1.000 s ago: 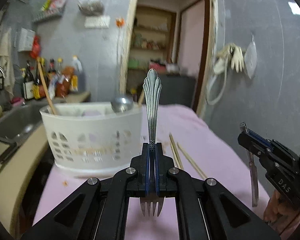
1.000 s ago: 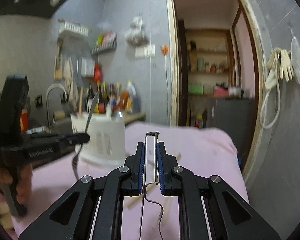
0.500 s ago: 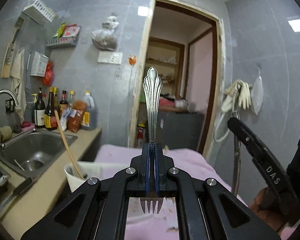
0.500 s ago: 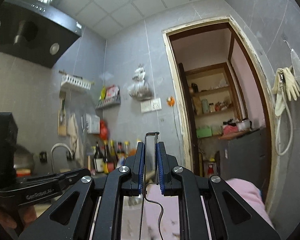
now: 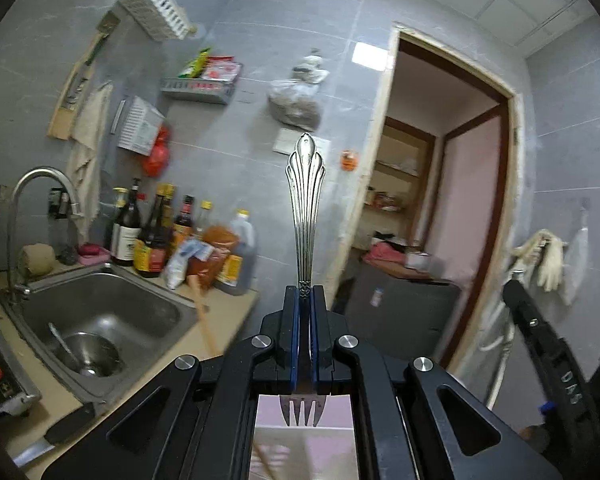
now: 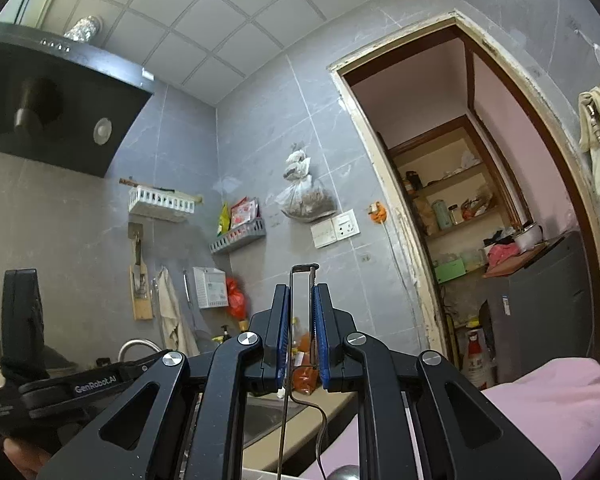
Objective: Organize utensils
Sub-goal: 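Lower the fork and peeler into the white holder and open both tools, then move both tools back to the wooden chopsticks on the cloth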
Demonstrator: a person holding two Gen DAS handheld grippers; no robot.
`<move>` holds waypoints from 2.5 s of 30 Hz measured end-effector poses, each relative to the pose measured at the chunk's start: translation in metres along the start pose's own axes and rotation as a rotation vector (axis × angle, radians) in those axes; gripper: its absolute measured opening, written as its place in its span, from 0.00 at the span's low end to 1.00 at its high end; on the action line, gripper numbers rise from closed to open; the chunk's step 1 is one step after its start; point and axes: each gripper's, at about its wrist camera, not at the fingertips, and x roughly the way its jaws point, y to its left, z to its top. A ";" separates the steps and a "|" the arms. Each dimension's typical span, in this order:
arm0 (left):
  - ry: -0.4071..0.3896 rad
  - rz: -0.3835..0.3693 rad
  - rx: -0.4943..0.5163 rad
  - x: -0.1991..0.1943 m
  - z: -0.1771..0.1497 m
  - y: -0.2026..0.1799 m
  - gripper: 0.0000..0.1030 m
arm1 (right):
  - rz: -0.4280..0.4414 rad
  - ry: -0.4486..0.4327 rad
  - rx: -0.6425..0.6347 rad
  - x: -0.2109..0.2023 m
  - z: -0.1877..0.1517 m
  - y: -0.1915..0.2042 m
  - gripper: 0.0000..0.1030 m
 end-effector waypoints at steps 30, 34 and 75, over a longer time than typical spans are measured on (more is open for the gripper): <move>0.139 0.042 -0.008 0.025 -0.057 0.014 0.03 | 0.027 0.047 -0.026 0.010 -0.025 -0.001 0.10; 0.154 0.041 -0.011 0.026 -0.060 0.016 0.03 | 0.024 0.047 -0.026 0.016 -0.026 0.000 0.10; 0.130 -0.151 0.136 -0.039 -0.076 -0.087 0.94 | -0.247 0.235 -0.188 -0.115 0.016 -0.044 1.00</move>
